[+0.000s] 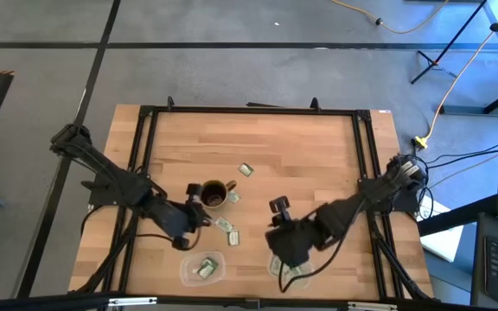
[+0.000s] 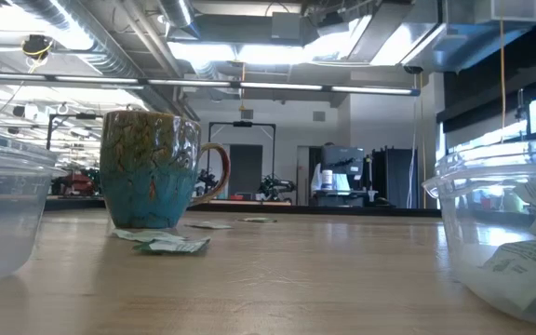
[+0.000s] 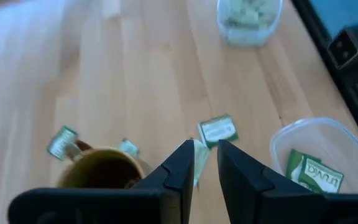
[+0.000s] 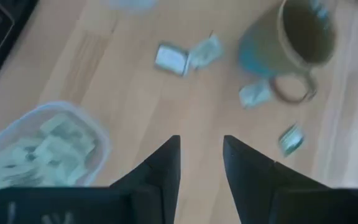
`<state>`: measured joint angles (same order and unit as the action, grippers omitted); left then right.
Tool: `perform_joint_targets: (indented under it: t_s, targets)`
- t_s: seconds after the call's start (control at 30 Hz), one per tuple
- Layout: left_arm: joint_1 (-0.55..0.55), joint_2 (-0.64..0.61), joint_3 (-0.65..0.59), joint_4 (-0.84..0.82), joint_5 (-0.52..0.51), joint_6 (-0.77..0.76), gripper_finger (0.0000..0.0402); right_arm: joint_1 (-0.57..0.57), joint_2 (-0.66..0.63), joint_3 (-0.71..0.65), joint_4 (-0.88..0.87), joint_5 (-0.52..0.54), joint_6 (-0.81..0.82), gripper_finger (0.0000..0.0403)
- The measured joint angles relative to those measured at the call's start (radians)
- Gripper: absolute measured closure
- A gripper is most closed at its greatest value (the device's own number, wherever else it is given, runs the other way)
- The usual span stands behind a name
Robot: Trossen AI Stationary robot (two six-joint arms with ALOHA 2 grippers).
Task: Pick and place items into bin
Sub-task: Put the green stevia packet into the left transparent bin
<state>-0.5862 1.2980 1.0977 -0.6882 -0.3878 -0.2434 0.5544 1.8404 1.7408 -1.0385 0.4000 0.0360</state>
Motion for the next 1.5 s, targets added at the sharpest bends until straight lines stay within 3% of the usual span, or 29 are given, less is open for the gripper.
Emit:
perform_joint_targets:
  t_s: [0.23, 0.43, 0.63, 0.77, 0.87, 1.03, 1.27, 1.5]
  targets:
    - [-0.019, -0.198, -0.145, 0.097, -0.042, 0.024, 0.0336, -0.167, -0.139, -0.246, 0.28, -0.176, -0.169, 0.0279]
    - [-0.01, -0.424, -0.33, 0.255, -0.053, 0.062, 0.0336, -0.319, -0.276, -0.534, 0.726, -0.21, -0.278, 0.0279]
    - [-0.008, -0.624, -0.531, 0.484, -0.062, 0.141, 0.0336, -0.405, -0.318, -0.742, 1.007, -0.23, -0.25, 0.0279]
    - [-0.008, -0.685, -0.667, 0.689, 0.038, 0.218, 0.0336, -0.397, -0.318, -0.807, 1.061, -0.307, -0.189, 0.0279]
    - [-0.008, -0.681, -0.748, 0.824, 0.103, 0.275, 0.0336, -0.374, -0.318, -0.837, 1.077, -0.325, -0.151, 0.0279]
    - [-0.008, -0.628, -0.81, 0.898, 0.096, 0.317, 0.0336, -0.353, -0.318, -0.845, 1.105, -0.325, -0.141, 0.0279]
    - [-0.007, -0.505, -0.798, 0.998, 0.066, 0.362, 0.0336, -0.357, -0.317, -0.845, 1.19, -0.323, -0.153, 0.0279]
    - [-0.006, -0.335, -0.693, 1.007, 0.008, 0.413, 0.0336, -0.374, -0.317, -0.845, 1.215, -0.322, -0.176, 0.0279]
